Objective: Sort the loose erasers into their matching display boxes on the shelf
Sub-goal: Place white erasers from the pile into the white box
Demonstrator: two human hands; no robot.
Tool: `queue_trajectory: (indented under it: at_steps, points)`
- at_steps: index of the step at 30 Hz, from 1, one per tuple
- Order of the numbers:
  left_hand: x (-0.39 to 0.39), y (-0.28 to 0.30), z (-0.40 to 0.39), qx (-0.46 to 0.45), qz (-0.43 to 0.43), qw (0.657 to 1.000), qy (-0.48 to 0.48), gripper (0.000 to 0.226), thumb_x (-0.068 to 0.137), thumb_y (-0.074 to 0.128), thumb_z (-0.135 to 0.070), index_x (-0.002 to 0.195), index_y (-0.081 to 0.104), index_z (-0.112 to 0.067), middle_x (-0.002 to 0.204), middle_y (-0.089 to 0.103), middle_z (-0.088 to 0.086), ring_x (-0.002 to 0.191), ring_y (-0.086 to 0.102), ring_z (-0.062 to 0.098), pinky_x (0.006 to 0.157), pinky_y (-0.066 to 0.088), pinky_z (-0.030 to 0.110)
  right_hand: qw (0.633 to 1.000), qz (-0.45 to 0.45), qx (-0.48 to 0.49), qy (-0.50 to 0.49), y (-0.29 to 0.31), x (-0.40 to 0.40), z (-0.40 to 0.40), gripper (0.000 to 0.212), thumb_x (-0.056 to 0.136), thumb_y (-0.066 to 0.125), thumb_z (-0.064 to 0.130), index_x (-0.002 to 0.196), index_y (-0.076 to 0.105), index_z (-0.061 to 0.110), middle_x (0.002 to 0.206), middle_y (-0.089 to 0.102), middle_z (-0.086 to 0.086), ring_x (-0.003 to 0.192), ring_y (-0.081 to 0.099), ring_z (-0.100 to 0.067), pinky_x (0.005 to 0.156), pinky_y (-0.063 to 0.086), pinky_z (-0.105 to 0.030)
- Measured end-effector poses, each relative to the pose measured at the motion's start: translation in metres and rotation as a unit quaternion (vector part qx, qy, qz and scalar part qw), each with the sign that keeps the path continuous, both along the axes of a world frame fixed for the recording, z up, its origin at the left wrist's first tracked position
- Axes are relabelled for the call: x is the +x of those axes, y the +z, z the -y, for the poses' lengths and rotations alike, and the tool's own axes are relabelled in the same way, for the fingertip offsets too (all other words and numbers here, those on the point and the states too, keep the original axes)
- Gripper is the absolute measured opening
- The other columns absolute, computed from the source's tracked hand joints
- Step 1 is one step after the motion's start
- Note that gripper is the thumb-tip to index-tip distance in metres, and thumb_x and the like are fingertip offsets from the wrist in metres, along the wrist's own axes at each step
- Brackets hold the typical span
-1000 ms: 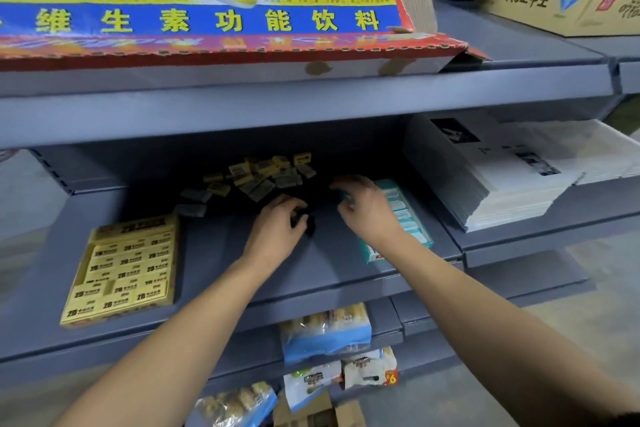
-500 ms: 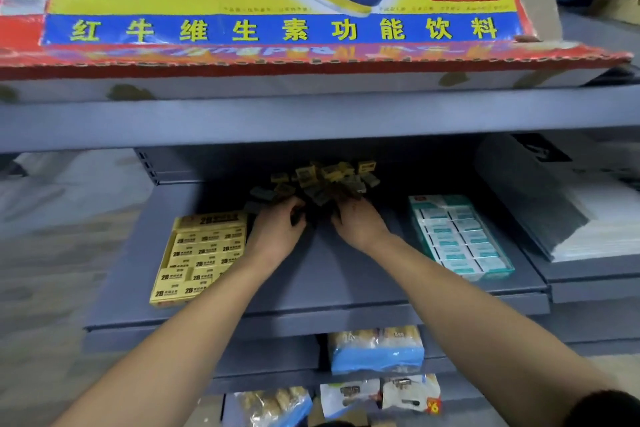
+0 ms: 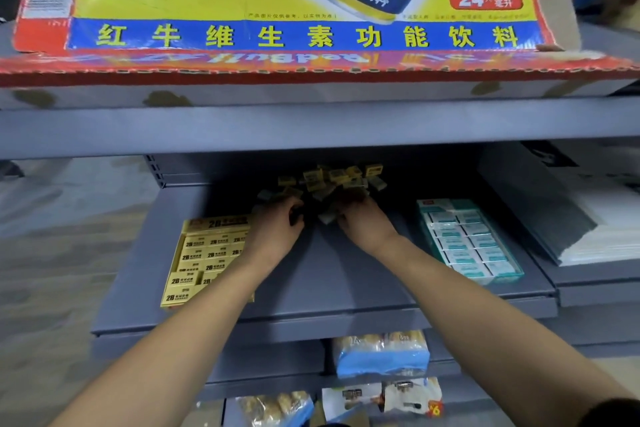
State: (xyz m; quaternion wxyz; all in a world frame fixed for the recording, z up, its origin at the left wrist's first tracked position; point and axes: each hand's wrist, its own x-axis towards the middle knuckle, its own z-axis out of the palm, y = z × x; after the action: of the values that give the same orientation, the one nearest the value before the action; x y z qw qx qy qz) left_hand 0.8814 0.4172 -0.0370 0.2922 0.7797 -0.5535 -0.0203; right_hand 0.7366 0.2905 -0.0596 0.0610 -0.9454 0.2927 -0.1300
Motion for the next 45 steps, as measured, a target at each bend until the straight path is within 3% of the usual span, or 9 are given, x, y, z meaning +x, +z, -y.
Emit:
queue_trajectory:
  at_steps: [10, 14, 22, 24, 30, 34, 37, 40, 45]
  points:
    - [-0.019, 0.004, -0.007, 0.012, -0.037, 0.999, -0.022, 0.036, 0.084, 0.066, -0.012, 0.119, 0.063, -0.017, 0.112, 0.069, 0.005, 0.102, 0.063, 0.024, 0.078, 0.046, 0.026, 0.991, 0.131, 0.006, 0.020, 0.012, -0.021, -0.030, 0.050, 0.085, 0.067, 0.014, 0.131, 0.053, 0.006, 0.126, 0.055, -0.020, 0.105, 0.058, -0.042, 0.070, 0.055, -0.048]
    - [-0.024, 0.005, -0.010, -0.004, -0.059, 0.997, -0.044, 0.033, 0.084, 0.071, -0.019, 0.116, 0.066, -0.020, 0.109, 0.069, 0.001, 0.100, 0.063, 0.020, 0.076, 0.046, 0.025, 0.985, 0.169, 0.003, 0.026, 0.014, -0.024, -0.038, 0.049, 0.084, 0.070, 0.014, 0.130, 0.054, 0.007, 0.124, 0.056, -0.018, 0.106, 0.059, -0.039, 0.073, 0.056, -0.049]
    - [-0.025, 0.005, -0.014, -0.047, -0.063, 0.996, -0.046, 0.026, 0.089, 0.066, -0.013, 0.115, 0.067, -0.014, 0.105, 0.068, 0.003, 0.092, 0.063, 0.017, 0.071, 0.038, 0.019, 0.969, 0.218, 0.119, 0.011, 0.019, -0.025, -0.047, 0.034, 0.094, 0.058, 0.014, 0.128, 0.058, 0.007, 0.117, 0.066, -0.010, 0.105, 0.063, -0.024, 0.085, 0.051, -0.028]
    - [-0.024, 0.005, -0.013, -0.054, -0.070, 0.995, -0.040, 0.027, 0.089, 0.065, -0.013, 0.116, 0.066, -0.014, 0.104, 0.069, 0.003, 0.092, 0.064, 0.018, 0.073, 0.041, 0.020, 0.954, 0.230, 0.190, -0.004, 0.025, -0.023, -0.048, 0.036, 0.095, 0.054, 0.014, 0.130, 0.058, 0.012, 0.120, 0.066, -0.005, 0.108, 0.063, -0.017, 0.089, 0.050, -0.024]
    - [-0.022, 0.005, -0.012, -0.037, -0.080, 0.996, -0.030, 0.046, 0.086, 0.069, -0.017, 0.130, 0.057, -0.017, 0.111, 0.068, 0.002, 0.102, 0.063, 0.019, 0.086, 0.049, 0.025, 0.873, 0.330, 0.353, -0.059, 0.031, -0.022, -0.043, 0.043, 0.084, 0.053, 0.004, 0.122, 0.058, 0.023, 0.106, 0.064, -0.004, 0.097, 0.065, -0.024, 0.082, 0.057, -0.046]
    - [-0.027, 0.009, -0.012, -0.041, -0.081, 0.995, -0.042, 0.045, 0.083, 0.073, -0.023, 0.126, 0.060, -0.018, 0.111, 0.068, 0.003, 0.101, 0.063, 0.020, 0.083, 0.051, 0.028, 0.817, 0.385, 0.426, -0.055, 0.036, -0.024, -0.045, 0.033, 0.084, 0.068, 0.001, 0.115, 0.058, 0.006, 0.108, 0.064, -0.011, 0.099, 0.065, -0.020, 0.081, 0.058, -0.031]
    - [-0.028, 0.010, -0.014, -0.072, -0.080, 0.993, -0.049, 0.035, 0.087, 0.069, -0.022, 0.122, 0.064, -0.017, 0.108, 0.070, 0.003, 0.097, 0.064, 0.019, 0.081, 0.051, 0.028, 0.881, 0.339, 0.326, -0.045, 0.032, -0.029, -0.045, 0.034, 0.085, 0.071, 0.015, 0.116, 0.060, 0.015, 0.108, 0.066, 0.001, 0.099, 0.064, -0.008, 0.081, 0.052, -0.021]
    - [-0.031, 0.010, -0.014, -0.083, -0.077, 0.992, -0.058, 0.033, 0.089, 0.068, -0.022, 0.121, 0.066, -0.018, 0.108, 0.070, 0.001, 0.096, 0.064, 0.017, 0.080, 0.048, 0.024, 0.935, 0.317, 0.157, -0.001, 0.027, -0.036, -0.044, 0.033, 0.086, 0.070, 0.014, 0.118, 0.063, 0.013, 0.118, 0.062, -0.004, 0.109, 0.061, -0.016, 0.089, 0.053, -0.029]
    - [-0.040, 0.007, -0.007, -0.099, -0.081, 0.989, -0.081, 0.023, 0.087, 0.069, -0.021, 0.110, 0.070, -0.016, 0.098, 0.071, -0.001, 0.090, 0.065, 0.013, 0.075, 0.047, 0.021, 0.966, 0.255, -0.007, 0.046, 0.021, -0.048, -0.039, 0.025, 0.087, 0.067, 0.007, 0.113, 0.067, 0.007, 0.118, 0.064, -0.009, 0.112, 0.058, -0.027, 0.091, 0.051, -0.041]
